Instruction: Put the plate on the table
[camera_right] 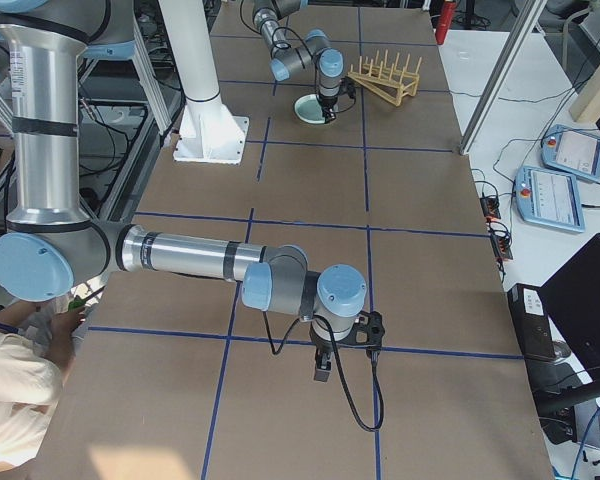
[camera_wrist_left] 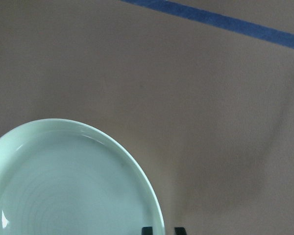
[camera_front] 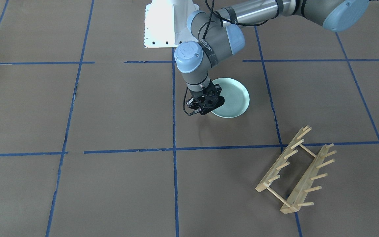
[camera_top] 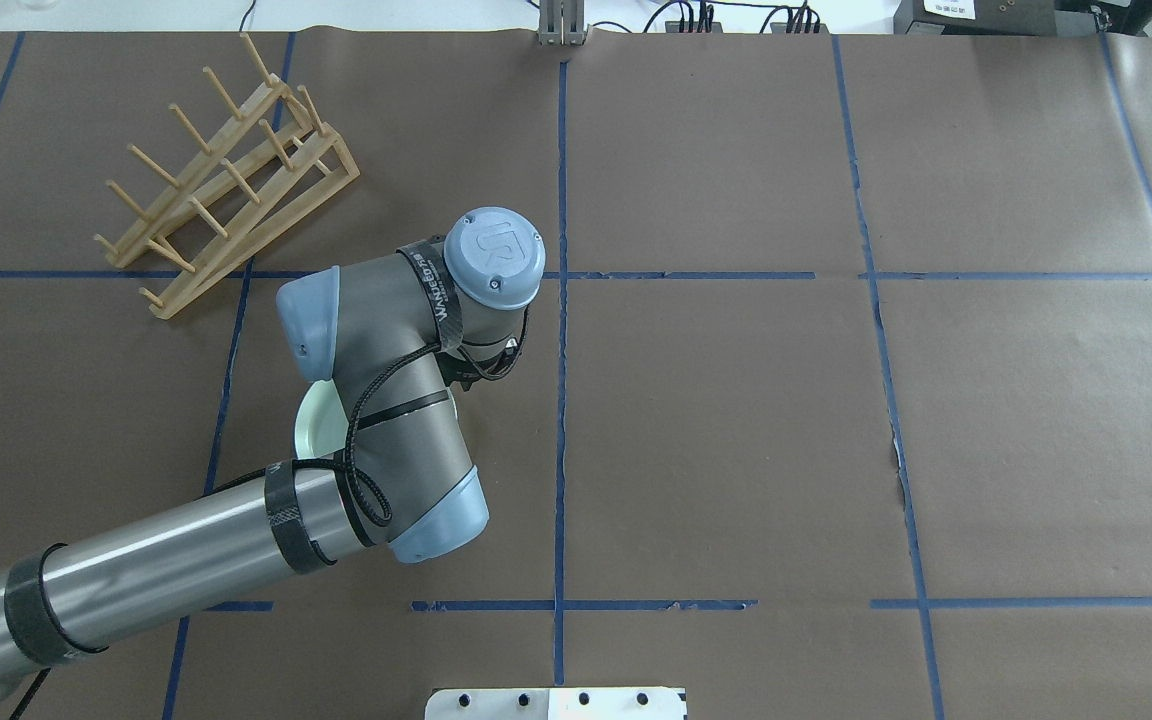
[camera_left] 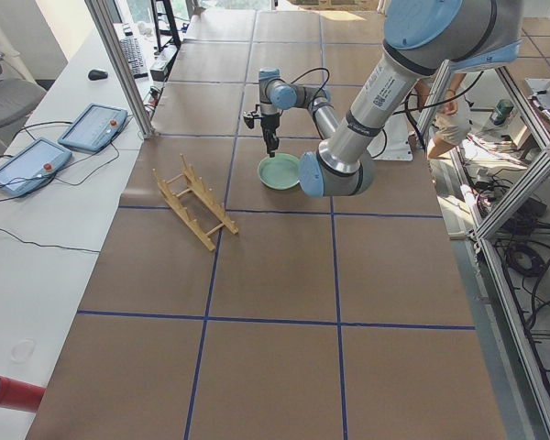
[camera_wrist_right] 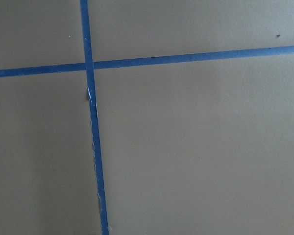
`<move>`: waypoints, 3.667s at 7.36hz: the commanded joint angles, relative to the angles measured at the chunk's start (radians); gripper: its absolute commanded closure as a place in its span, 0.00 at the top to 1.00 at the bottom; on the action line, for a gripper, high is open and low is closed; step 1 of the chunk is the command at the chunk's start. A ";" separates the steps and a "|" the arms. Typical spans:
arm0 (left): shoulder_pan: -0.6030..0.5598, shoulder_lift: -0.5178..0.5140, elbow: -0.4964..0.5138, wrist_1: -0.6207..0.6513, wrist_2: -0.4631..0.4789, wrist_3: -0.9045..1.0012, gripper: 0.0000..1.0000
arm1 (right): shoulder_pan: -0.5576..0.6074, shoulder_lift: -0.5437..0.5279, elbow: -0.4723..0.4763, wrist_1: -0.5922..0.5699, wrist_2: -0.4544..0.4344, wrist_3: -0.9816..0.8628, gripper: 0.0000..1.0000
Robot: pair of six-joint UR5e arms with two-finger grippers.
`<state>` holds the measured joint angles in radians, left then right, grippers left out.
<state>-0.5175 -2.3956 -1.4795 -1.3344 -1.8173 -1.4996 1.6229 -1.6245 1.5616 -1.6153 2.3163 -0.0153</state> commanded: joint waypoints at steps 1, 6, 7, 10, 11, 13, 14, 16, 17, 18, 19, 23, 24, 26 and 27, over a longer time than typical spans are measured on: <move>-0.083 0.064 -0.167 -0.011 -0.011 0.168 1.00 | 0.000 0.000 0.000 0.000 0.000 0.000 1.00; -0.707 0.361 -0.260 -0.015 -0.414 1.242 1.00 | 0.000 0.000 0.000 0.000 0.000 0.000 1.00; -0.805 0.465 -0.257 -0.017 -0.425 1.445 1.00 | 0.000 0.000 0.000 0.000 0.000 0.000 1.00; -0.970 0.727 -0.252 -0.035 -0.509 1.573 1.00 | 0.000 0.000 -0.002 0.000 0.000 0.000 1.00; -0.989 0.790 -0.233 -0.066 -0.552 1.578 1.00 | 0.000 0.000 -0.002 0.000 0.000 0.000 1.00; -1.010 0.857 -0.229 -0.097 -0.553 1.581 1.00 | 0.000 0.000 -0.002 0.000 0.000 0.000 1.00; -1.012 0.857 -0.229 -0.095 -0.553 1.573 1.00 | 0.000 0.000 -0.002 0.000 0.000 0.000 1.00; -1.038 0.860 -0.228 -0.118 -0.553 1.585 1.00 | 0.000 0.000 -0.002 0.000 0.000 0.000 1.00; -1.047 0.863 -0.225 -0.132 -0.553 1.585 1.00 | 0.000 0.000 -0.002 0.000 0.000 0.000 1.00; -1.059 0.874 -0.228 -0.134 -0.551 1.587 1.00 | 0.000 0.000 -0.002 0.000 0.000 0.000 1.00; -1.061 0.874 -0.229 -0.153 -0.551 1.584 1.00 | 0.000 0.000 0.000 0.000 0.000 0.000 1.00; -1.058 0.857 -0.159 -0.155 -0.548 1.579 1.00 | 0.000 0.000 -0.002 0.000 0.000 0.000 1.00; -1.058 0.854 -0.171 -0.152 -0.539 1.581 1.00 | 0.000 0.000 0.000 0.000 0.000 0.000 1.00; -1.058 0.854 -0.169 -0.152 -0.545 1.579 1.00 | 0.000 0.000 0.000 0.000 0.000 0.000 1.00; -1.058 0.854 -0.169 -0.152 -0.541 1.579 1.00 | 0.000 0.000 -0.002 0.000 0.000 0.000 1.00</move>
<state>-1.5754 -1.5414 -1.6485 -1.4865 -2.3616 0.0802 1.6229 -1.6245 1.5613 -1.6153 2.3163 -0.0154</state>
